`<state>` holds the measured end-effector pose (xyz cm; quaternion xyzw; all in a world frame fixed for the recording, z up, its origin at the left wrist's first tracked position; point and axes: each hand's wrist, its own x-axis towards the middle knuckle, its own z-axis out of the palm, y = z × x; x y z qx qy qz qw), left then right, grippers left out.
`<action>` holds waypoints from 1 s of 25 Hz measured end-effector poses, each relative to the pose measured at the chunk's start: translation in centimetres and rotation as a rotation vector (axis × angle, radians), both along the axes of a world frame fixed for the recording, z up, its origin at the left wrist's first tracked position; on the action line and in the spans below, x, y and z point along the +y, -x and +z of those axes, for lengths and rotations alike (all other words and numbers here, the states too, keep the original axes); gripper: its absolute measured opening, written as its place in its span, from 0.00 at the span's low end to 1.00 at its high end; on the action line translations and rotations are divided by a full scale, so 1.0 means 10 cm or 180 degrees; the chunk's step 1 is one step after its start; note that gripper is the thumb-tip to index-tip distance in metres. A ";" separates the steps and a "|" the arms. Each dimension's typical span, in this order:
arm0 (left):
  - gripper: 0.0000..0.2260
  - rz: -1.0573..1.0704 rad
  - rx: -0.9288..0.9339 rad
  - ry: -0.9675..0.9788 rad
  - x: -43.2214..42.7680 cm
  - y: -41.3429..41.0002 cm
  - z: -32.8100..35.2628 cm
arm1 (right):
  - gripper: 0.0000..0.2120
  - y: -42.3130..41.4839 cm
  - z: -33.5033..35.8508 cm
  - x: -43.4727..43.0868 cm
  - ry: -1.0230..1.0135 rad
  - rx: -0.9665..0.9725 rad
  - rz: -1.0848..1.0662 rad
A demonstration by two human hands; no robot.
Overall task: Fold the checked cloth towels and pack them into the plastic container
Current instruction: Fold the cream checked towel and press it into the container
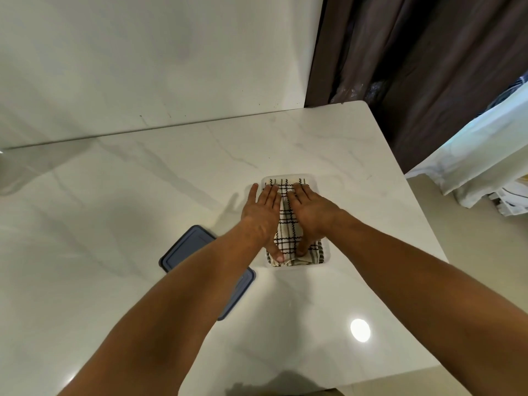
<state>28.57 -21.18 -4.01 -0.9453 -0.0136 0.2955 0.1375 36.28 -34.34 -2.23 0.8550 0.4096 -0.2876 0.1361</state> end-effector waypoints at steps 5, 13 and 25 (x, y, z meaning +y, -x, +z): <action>0.73 -0.0015 0.0118 -0.0268 -0.11 -0.07 -0.01 | 0.78 0.02 -0.23 0.10 0.0238 -0.0258 0.0041; 0.57 0.0055 -0.0575 0.0737 0.07 0.13 0.03 | 0.65 0.07 0.03 0.12 0.0043 -0.0191 -0.0152; 0.26 0.3672 -0.1820 0.0743 0.88 1.68 -0.46 | 0.23 1.54 -0.23 0.82 -0.1409 0.0316 -0.0487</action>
